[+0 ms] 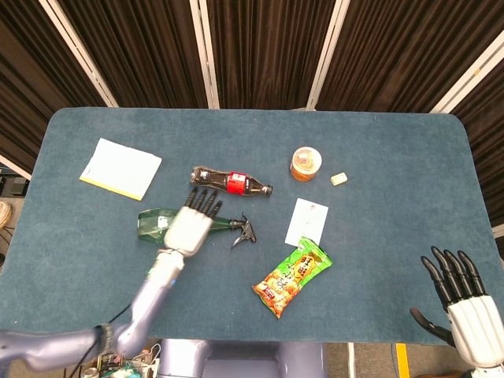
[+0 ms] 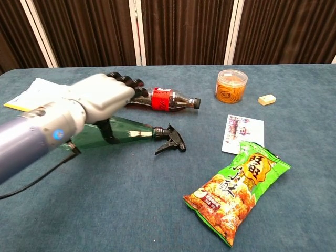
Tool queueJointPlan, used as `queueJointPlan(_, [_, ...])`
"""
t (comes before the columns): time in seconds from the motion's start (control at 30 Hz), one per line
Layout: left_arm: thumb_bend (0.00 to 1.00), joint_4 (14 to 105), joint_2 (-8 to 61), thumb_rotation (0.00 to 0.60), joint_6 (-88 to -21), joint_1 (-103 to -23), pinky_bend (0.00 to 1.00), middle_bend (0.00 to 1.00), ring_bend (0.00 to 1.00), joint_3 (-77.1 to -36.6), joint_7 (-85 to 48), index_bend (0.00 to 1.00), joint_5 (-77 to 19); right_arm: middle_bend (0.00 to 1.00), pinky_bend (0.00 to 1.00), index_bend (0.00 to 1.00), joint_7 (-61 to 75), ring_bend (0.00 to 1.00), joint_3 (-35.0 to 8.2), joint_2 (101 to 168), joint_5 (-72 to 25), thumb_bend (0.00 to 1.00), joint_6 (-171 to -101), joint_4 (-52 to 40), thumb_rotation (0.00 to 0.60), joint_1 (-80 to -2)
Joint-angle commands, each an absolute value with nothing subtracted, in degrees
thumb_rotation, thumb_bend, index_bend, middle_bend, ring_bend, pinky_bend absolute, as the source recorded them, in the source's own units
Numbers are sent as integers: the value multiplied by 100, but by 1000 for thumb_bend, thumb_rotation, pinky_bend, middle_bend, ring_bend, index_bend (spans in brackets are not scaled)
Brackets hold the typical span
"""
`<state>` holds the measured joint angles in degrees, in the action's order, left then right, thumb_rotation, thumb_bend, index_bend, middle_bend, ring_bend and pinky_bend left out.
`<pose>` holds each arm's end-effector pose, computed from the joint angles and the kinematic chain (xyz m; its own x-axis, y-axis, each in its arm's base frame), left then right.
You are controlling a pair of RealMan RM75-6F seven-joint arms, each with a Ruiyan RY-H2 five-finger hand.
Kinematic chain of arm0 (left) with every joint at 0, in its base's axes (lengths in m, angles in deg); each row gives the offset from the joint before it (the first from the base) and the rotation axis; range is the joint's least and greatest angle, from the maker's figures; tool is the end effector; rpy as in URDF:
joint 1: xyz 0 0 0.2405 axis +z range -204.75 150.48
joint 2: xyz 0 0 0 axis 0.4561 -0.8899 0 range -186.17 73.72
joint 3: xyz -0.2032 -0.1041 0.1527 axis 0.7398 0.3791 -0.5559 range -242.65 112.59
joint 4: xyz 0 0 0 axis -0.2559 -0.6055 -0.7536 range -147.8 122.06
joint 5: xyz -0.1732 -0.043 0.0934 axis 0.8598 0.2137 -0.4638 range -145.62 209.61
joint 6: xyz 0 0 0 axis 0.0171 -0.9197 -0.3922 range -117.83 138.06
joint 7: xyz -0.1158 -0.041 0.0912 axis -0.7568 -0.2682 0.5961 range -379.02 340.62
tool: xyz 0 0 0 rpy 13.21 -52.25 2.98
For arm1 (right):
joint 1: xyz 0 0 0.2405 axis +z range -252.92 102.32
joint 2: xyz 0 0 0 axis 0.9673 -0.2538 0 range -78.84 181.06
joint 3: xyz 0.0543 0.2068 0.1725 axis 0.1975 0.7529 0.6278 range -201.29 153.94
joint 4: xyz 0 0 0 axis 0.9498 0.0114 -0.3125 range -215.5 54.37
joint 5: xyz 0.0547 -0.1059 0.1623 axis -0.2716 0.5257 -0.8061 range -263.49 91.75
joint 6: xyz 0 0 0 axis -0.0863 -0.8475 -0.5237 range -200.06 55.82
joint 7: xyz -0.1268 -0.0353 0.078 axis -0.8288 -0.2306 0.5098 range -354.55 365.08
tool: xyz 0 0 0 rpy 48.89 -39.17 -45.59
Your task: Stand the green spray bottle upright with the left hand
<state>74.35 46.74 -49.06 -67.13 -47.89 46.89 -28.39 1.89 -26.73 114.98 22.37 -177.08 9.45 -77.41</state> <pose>-0.1014 0.3339 -0.0632 0.7740 0.0185 0.6329 0.5776 -0.4302 -0.6938 -0.2842 -0.1212 0.1892 0.4154 0.1962 0.8882 -0.8481 -0.2695 0.4561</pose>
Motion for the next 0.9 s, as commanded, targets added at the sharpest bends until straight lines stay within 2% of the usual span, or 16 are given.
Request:
queueJointPlan(0.03, [133, 6984, 5037, 600, -4854, -7026, 37, 0, 0, -4745, 4955, 115, -2555, 0, 9, 0, 249, 0, -2702, 11479, 2278, 200, -17761, 924, 600, -7787])
queueJointPlan(0.3, [133, 6178, 5325, 600, -4998, -7249, 37, 0, 0, -4882, 5117, 140, -2396, 0, 6, 0, 278, 0, -2663, 11412, 2035, 200, -17475, 961, 600, -7732])
queueJointPlan(0.53, [137, 5511, 5401, 600, -4866, -7348, 37, 6, 0, -4975, 4833, 162, -2364, 0, 6, 0, 19, 0, -2598, 11454, 1825, 200, -17116, 1070, 600, -7639])
queueJointPlan(0.77, [296, 4833, 5619, 600, -4745, -7518, 37, 73, 0, -4997, 4393, 362, -2489, 0, 6, 0, -4, 0, -2584, 11442, 1749, 199, -16970, 1115, 600, -7602])
queueJointPlan(0.83, [351, 4665, 5697, 600, -4771, -7555, 37, 141, 21, -5001, 4258, 443, -2558, 0, 6, 0, 16, 0, -2590, 11428, 1747, 200, -16948, 1124, 600, -7597])
queueJointPlan(0.9, [411, 4495, 5780, 600, -4870, -7591, 37, 256, 87, -5018, 4149, 531, -2680, 0, 6, 0, 33, 0, -2605, 11413, 1773, 200, -16946, 1129, 600, -7598])
